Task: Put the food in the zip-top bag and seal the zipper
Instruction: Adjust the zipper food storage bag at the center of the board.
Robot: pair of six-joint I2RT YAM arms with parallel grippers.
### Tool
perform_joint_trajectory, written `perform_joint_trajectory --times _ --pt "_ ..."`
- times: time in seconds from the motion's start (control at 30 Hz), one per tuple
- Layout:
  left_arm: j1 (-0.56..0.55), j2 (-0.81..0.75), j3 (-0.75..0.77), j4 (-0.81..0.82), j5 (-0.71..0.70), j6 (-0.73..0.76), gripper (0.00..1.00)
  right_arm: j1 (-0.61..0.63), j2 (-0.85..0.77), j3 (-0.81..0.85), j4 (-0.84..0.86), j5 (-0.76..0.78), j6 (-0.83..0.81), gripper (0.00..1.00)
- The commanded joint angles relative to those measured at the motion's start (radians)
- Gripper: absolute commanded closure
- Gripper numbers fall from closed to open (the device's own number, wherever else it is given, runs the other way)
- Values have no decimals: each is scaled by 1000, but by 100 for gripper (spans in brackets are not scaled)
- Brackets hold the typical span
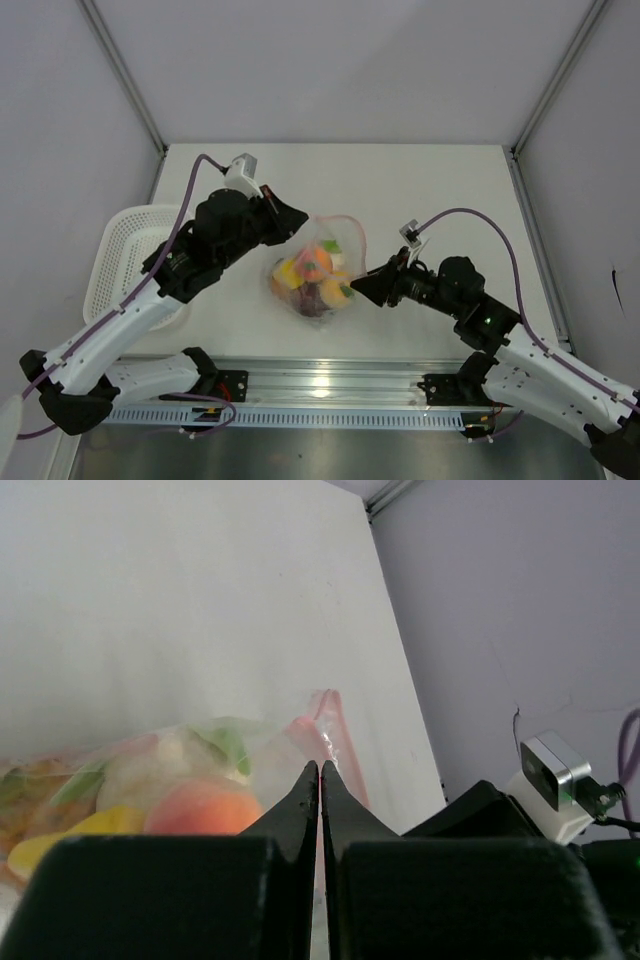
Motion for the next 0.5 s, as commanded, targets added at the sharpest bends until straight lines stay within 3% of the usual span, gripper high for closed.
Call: perform_joint_trajectory --times 0.0,0.17,0.37,0.47 --pt "1 -68 -59 129 38 5 99 7 42 13 134 53 12 73" --pt "-1 -117 -131 98 12 12 99 -7 82 54 117 105 -40 100" --pt "1 -171 -160 87 0 64 99 -74 180 137 82 6 -92 100" --pt "1 -141 -92 62 33 149 96 -82 216 203 44 -34 -121 100"
